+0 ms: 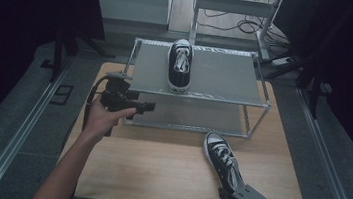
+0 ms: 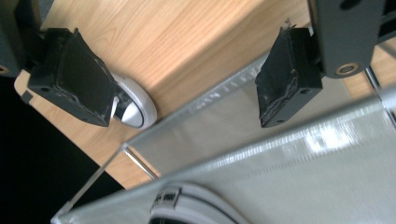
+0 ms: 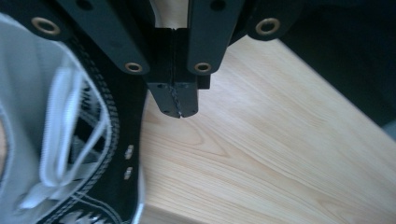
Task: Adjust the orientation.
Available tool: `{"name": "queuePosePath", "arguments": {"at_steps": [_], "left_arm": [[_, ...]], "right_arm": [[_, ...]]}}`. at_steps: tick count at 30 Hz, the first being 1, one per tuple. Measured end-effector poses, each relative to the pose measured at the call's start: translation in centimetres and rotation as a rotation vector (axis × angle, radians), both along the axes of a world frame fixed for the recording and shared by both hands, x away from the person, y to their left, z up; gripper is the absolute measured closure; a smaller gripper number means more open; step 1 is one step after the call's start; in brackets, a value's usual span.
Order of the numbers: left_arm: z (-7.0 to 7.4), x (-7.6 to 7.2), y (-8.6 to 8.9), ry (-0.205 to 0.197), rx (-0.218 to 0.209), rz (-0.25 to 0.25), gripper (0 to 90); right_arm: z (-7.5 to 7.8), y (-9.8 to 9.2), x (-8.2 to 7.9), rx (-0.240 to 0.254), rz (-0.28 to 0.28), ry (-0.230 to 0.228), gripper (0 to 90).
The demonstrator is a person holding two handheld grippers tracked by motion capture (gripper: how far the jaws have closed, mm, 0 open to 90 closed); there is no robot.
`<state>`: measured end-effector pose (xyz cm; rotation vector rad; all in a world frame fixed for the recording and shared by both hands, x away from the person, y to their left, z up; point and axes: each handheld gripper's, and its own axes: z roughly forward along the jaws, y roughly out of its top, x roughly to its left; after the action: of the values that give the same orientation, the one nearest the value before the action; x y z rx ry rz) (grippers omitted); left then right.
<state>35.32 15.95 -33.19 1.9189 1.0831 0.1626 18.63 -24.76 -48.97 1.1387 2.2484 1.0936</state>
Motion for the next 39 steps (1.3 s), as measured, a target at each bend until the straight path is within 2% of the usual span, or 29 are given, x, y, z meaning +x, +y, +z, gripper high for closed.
{"name": "queuePosePath", "arguments": {"at_steps": [5, 7, 8, 9, 11, 15, 17, 19, 25, 28, 32, 36, 39], "left_arm": [[-1.8, -1.2, 0.4, 0.01, -0.003, -0.011, 20.0], [-2.5, -1.7, 0.5, 0.013, -0.003, -0.013, 20.1], [-2.9, -1.9, 0.6, 0.015, 0.0, -0.016, 20.1], [-3.3, -2.1, 0.6, 0.016, 0.002, -0.018, 20.0], [-4.1, -2.6, 0.7, 0.019, 0.006, -0.019, 20.1], [-5.8, -3.5, 0.9, 0.031, 0.006, -0.025, 20.0], [-6.4, -3.7, 0.9, 0.043, 0.007, -0.031, 20.0], [-7.1, -4.0, 0.9, 0.056, 0.009, -0.042, 20.0], [-8.5, -4.5, 1.1, 0.07, -0.011, -0.044, 20.1], [-9.0, -4.7, 1.2, 0.071, -0.011, -0.033, 20.1], [-9.7, -5.0, 1.2, 0.07, 0.005, -0.021, 20.2], [-10.3, -5.2, 1.1, 0.065, 0.024, -0.007, 20.6], [-10.7, -5.3, 1.2, 0.063, 0.021, -0.005, 20.6]], "right_arm": [[0.1, -1.2, 0.6, 0.01, -0.042, 0.011, 89.8], [0.2, -2.2, 1.0, 0.056, -0.034, 0.025, 89.8], [0.2, -2.4, 1.1, 0.063, -0.045, 0.031, 89.8], [0.2, -2.6, 1.3, 0.046, -0.064, 0.025, 89.8], [0.1, -3.2, 1.9, 0.079, -0.052, 0.042, 89.8], [0.0, -3.4, 2.5, 0.076, -0.052, 0.043, 89.8], [0.0, -3.6, 2.9, 0.07, -0.07, 0.046, 89.7], [0.0, -3.8, 3.1, 0.095, -0.063, 0.056, 89.5], [0.4, -3.2, 2.5, 0.122, -0.008, 0.035, 71.9], [1.4, -2.8, 1.7, 0.135, 0.011, -0.015, 63.2], [3.7, -2.5, 1.1, 0.144, 0.021, -0.073, 48.8], [5.8, -2.9, 2.2, 0.155, 0.043, -0.049, 37.3], [7.2, -3.3, 3.7, 0.131, 0.043, -0.044, 31.6]]}}
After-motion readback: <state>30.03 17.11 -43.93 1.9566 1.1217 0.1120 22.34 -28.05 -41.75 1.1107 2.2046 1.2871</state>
